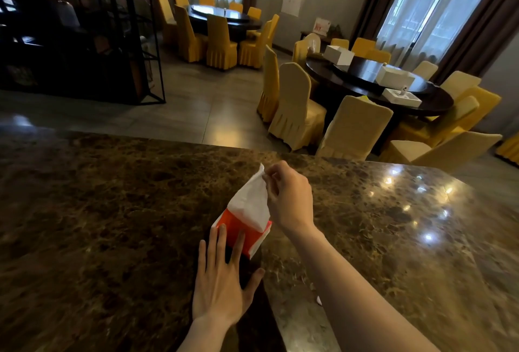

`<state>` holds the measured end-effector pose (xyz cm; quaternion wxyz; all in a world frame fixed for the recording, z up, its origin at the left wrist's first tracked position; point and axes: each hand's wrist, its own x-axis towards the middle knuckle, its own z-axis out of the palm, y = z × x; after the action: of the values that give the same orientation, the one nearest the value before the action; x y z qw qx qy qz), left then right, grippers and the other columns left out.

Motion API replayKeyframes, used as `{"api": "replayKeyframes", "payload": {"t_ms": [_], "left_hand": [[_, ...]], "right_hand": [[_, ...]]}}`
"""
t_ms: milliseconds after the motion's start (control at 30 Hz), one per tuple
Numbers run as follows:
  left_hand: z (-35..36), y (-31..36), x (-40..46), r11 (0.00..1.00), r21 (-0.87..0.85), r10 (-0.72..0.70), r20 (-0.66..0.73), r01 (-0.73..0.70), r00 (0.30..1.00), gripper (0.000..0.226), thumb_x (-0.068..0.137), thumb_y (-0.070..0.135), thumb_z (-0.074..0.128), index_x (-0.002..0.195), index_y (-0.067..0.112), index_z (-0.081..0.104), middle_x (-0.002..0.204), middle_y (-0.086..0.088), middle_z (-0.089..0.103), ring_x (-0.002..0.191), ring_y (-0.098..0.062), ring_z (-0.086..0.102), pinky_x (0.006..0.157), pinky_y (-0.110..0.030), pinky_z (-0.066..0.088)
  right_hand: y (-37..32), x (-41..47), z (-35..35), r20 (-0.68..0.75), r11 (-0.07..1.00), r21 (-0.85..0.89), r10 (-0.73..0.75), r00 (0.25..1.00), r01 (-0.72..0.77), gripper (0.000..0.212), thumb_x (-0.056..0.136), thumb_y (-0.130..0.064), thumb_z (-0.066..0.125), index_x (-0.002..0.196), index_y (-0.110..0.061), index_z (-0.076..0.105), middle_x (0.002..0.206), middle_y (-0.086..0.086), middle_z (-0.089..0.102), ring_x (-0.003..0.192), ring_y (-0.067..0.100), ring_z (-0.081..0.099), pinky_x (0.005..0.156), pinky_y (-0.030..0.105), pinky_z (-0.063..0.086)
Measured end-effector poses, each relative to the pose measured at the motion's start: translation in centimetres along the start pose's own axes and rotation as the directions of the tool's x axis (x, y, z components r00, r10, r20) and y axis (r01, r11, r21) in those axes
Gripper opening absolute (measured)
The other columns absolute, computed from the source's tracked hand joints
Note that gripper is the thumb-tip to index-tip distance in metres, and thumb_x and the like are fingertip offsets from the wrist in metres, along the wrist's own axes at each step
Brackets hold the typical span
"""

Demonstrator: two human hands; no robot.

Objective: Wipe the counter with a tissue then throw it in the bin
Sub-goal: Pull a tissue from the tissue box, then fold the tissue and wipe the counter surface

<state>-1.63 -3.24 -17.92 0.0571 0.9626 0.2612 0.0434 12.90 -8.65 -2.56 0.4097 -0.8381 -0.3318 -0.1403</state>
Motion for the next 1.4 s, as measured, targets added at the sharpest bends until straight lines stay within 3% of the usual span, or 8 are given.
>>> {"api": "replayKeyframes", "payload": {"t_ms": [200, 400, 500, 633, 767, 1000, 1167, 1400], "left_hand": [[-0.3, 0.0, -0.1, 0.999, -0.042, -0.003, -0.009, 0.002, 1.0, 0.094, 0.091, 0.083, 0.014, 0.159, 0.019, 0.024, 0.17, -0.02, 0.001, 0.158, -0.036, -0.01, 0.126, -0.061, 0.015], [0.4, -0.1, 0.0, 0.998, -0.062, 0.004, -0.03, -0.006, 1.0, 0.099, 0.087, 0.086, 0.01, 0.162, 0.024, -0.01, 0.171, -0.016, -0.014, 0.157, -0.032, -0.018, 0.128, -0.059, 0.009], [0.3, 0.2, -0.1, 0.998, -0.065, -0.007, -0.02, 0.006, 1.0, 0.101, 0.085, 0.086, 0.009, 0.161, 0.023, -0.01, 0.171, -0.016, -0.012, 0.157, -0.033, -0.016, 0.128, -0.058, 0.008], [-0.8, 0.8, 0.1, 0.999, 0.007, -0.037, 0.015, 0.037, 0.999, 0.102, 0.078, 0.085, -0.006, 0.159, 0.024, -0.019, 0.169, -0.019, -0.017, 0.155, -0.036, -0.021, 0.128, -0.056, -0.001], [-2.0, 2.5, -0.2, 0.998, 0.006, -0.068, -0.013, 0.068, 0.998, 0.102, 0.08, 0.082, -0.006, 0.16, 0.02, -0.017, 0.169, -0.025, -0.015, 0.155, -0.04, -0.019, 0.128, -0.056, -0.001], [-0.7, 4.6, -3.5, 0.965, -0.134, 0.223, -0.032, -0.225, 0.974, 0.086, 0.094, 0.073, 0.026, 0.164, 0.026, 0.007, 0.174, -0.003, 0.006, 0.159, -0.022, -0.008, 0.128, -0.045, 0.005], [-0.6, 4.9, -4.9, 0.972, -0.11, 0.207, 0.002, -0.205, 0.978, 0.086, 0.094, 0.074, 0.025, 0.163, 0.022, 0.016, 0.173, -0.003, 0.008, 0.159, -0.023, -0.007, 0.127, -0.048, 0.004], [0.5, 6.0, -6.6, 0.988, -0.083, 0.142, 0.115, -0.133, 0.983, 0.097, 0.081, 0.088, -0.007, 0.16, 0.033, -0.015, 0.172, 0.003, -0.015, 0.155, -0.017, -0.023, 0.127, -0.04, -0.011]], "right_hand": [[0.3, 1.8, -2.1, -0.127, 0.98, 0.171, 0.121, 0.984, -0.099, 0.001, 0.098, -0.02, 0.066, 0.099, -0.02, 0.066, 0.088, -0.013, 0.065, 0.08, 0.004, 0.062, 0.07, 0.03, 0.058], [3.1, 2.4, -5.1, -0.139, 0.93, 0.275, 0.291, 0.947, -0.245, 0.014, 0.095, -0.035, 0.068, 0.086, -0.027, 0.061, 0.085, -0.014, 0.062, 0.082, 0.003, 0.06, 0.062, 0.015, 0.048], [5.4, 1.6, -6.4, -0.102, 0.909, 0.242, 0.372, 0.923, -0.339, 0.017, 0.098, -0.034, 0.064, 0.086, -0.025, 0.058, 0.085, -0.008, 0.062, 0.078, 0.012, 0.059, 0.066, 0.028, 0.053], [7.7, -0.3, -7.8, -0.05, 0.888, 0.197, 0.432, 0.901, -0.415, 0.018, 0.101, -0.028, 0.06, 0.085, -0.026, 0.052, 0.082, -0.007, 0.059, 0.07, 0.008, 0.054, 0.051, 0.015, 0.044], [9.5, -2.5, -8.8, -0.038, 0.863, 0.196, 0.481, 0.876, -0.466, 0.008, 0.102, -0.024, 0.058, 0.096, -0.019, 0.055, 0.086, -0.006, 0.058, 0.072, 0.007, 0.053, 0.054, 0.019, 0.039], [13.3, -5.0, -11.8, -0.13, 0.813, 0.216, 0.573, 0.809, -0.541, 0.007, 0.103, -0.024, 0.056, 0.108, -0.021, 0.06, 0.088, -0.014, 0.06, 0.079, 0.005, 0.059, 0.062, 0.028, 0.048], [15.2, -6.7, -14.4, -0.187, 0.858, 0.106, 0.513, 0.838, -0.502, 0.014, 0.103, -0.022, 0.056, 0.111, -0.019, 0.068, 0.083, -0.023, 0.059, 0.075, -0.002, 0.058, 0.06, 0.023, 0.046], [15.2, -10.0, -15.6, -0.196, 0.928, -0.058, 0.35, 0.916, -0.367, 0.013, 0.1, -0.016, 0.057, 0.105, -0.021, 0.068, 0.072, -0.013, 0.066, 0.058, 0.008, 0.06, 0.053, 0.04, 0.052]]}}
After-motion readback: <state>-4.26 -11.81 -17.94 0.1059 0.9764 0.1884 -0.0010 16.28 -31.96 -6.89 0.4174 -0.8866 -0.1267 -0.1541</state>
